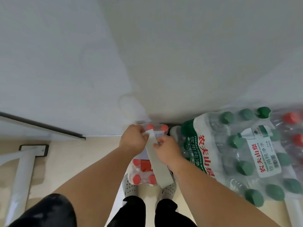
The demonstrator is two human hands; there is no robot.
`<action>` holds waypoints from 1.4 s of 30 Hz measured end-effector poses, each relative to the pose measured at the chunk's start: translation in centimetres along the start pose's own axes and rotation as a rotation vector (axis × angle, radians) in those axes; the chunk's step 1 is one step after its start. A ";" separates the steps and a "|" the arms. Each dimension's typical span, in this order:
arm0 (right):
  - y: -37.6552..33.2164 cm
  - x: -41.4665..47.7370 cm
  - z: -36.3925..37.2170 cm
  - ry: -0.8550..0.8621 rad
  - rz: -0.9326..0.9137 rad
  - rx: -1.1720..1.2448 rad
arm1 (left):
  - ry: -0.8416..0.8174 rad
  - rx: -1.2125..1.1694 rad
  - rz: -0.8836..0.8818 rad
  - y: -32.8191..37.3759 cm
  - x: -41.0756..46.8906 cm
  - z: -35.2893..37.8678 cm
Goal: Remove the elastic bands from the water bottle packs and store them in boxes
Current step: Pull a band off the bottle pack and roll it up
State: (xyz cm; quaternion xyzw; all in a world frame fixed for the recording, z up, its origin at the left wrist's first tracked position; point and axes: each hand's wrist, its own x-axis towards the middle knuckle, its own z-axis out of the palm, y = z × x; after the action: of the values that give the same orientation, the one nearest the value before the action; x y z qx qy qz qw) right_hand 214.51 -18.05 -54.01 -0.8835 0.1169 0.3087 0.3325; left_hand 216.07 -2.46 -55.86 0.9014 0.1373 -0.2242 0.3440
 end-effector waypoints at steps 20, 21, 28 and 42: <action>0.1 -18.2 -10.0 0.054 -0.115 0.451 | -0.179 -0.546 0.266 11.4 -17.0 -6.9; 0.3 -19.4 -11.2 0.062 -0.127 0.483 | -0.200 -0.562 0.285 12.6 -17.9 -7.2; 3.7 -24.6 -20.2 0.117 -0.237 0.624 | -0.212 -0.549 0.398 21.8 -22.8 -6.2; 19.8 -25.0 -33.7 -0.145 -0.381 0.506 | 0.036 -0.718 0.315 38.9 -24.9 3.6</action>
State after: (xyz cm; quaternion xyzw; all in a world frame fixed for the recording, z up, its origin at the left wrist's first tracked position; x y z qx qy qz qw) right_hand 202.56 -55.15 -28.77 -0.7546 -0.0015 0.2641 0.6007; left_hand 209.13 -35.48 -24.08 0.7375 0.0732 -0.0905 0.6652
